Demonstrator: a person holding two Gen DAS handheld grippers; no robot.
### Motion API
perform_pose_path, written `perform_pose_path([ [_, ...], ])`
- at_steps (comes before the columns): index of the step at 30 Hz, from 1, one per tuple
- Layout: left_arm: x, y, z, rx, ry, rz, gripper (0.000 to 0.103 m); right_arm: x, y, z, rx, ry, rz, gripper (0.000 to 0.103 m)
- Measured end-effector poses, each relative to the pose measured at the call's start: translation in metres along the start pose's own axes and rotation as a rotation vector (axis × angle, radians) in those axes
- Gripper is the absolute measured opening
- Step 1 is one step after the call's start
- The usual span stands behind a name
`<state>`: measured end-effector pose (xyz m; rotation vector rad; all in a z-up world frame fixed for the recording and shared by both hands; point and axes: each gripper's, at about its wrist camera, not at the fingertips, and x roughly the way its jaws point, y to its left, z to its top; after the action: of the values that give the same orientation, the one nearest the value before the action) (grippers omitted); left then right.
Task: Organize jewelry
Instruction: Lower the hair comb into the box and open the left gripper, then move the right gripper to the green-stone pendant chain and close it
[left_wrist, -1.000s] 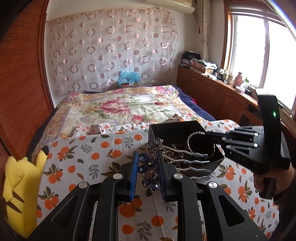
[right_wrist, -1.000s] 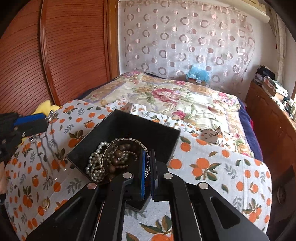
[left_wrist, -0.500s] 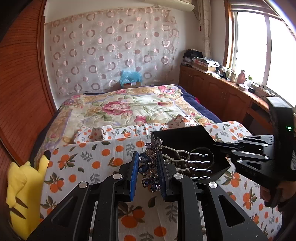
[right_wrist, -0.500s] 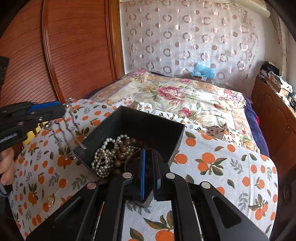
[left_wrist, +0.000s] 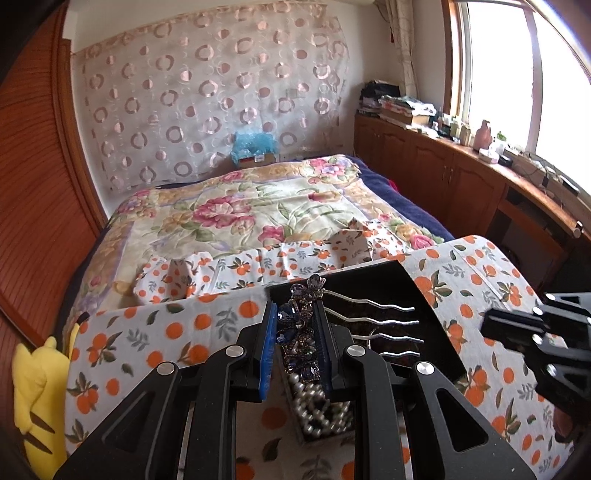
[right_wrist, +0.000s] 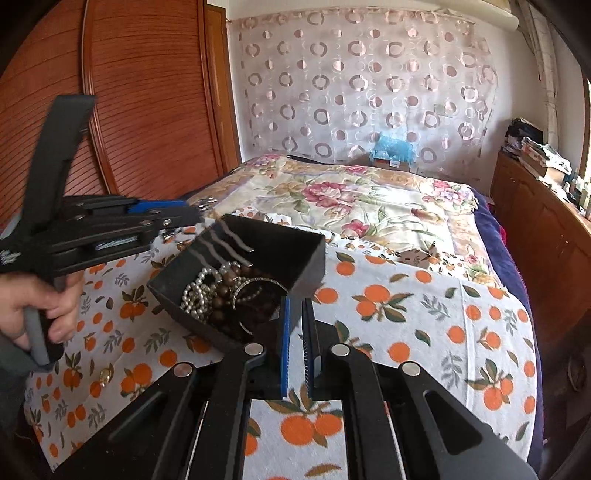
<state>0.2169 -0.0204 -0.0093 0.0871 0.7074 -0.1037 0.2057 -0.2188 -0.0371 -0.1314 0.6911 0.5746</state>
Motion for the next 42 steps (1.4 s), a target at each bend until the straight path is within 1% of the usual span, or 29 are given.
perform_pose_path([
  [8,0.020,-0.015,0.005,0.024,0.026,0.014,0.019,-0.008,-0.007,-0.015,0.008,-0.004,0.001,0.009],
  [10,0.022,-0.016,0.006,0.022,0.031,0.011,0.022,-0.009,-0.007,-0.015,0.007,-0.006,0.000,0.009],
  [11,0.021,-0.018,0.006,0.022,0.034,0.009,0.028,-0.010,-0.007,-0.016,0.006,-0.008,0.002,0.009],
  [16,0.006,-0.024,-0.001,0.031,0.021,-0.016,0.030,-0.020,-0.003,-0.026,0.004,-0.022,0.009,0.009],
  [19,-0.011,-0.026,-0.011,0.044,0.003,-0.039,0.035,-0.029,0.004,-0.032,0.008,-0.031,0.019,0.009],
  [27,-0.055,-0.020,-0.037,0.053,-0.034,-0.076,0.037,-0.047,0.027,-0.046,-0.004,-0.039,0.046,0.009],
  [28,-0.060,-0.019,-0.043,0.052,-0.036,-0.080,0.039,-0.048,0.029,-0.047,-0.008,-0.037,0.047,0.009],
  [29,-0.066,-0.017,-0.049,0.051,-0.038,-0.087,0.045,-0.050,0.033,-0.049,-0.013,-0.036,0.046,0.009],
  [30,-0.070,-0.015,-0.054,0.052,-0.041,-0.091,0.048,-0.053,0.037,-0.052,-0.019,-0.037,0.047,0.009],
  [31,-0.074,-0.014,-0.059,0.052,-0.043,-0.093,0.048,-0.055,0.039,-0.053,-0.022,-0.037,0.050,0.009],
  [34,-0.084,-0.008,-0.078,0.045,-0.035,-0.088,0.048,-0.060,0.048,-0.058,-0.034,-0.036,0.061,0.010],
  [36,-0.089,-0.004,-0.090,0.040,-0.026,-0.091,0.049,-0.062,0.055,-0.064,-0.040,-0.030,0.071,0.015],
  [40,-0.095,0.005,-0.112,0.018,-0.005,-0.085,0.049,-0.063,0.064,-0.073,-0.045,-0.013,0.080,0.016],
  [42,-0.097,0.010,-0.122,0.006,0.005,-0.085,0.052,-0.063,0.068,-0.078,-0.045,-0.007,0.083,0.016],
])
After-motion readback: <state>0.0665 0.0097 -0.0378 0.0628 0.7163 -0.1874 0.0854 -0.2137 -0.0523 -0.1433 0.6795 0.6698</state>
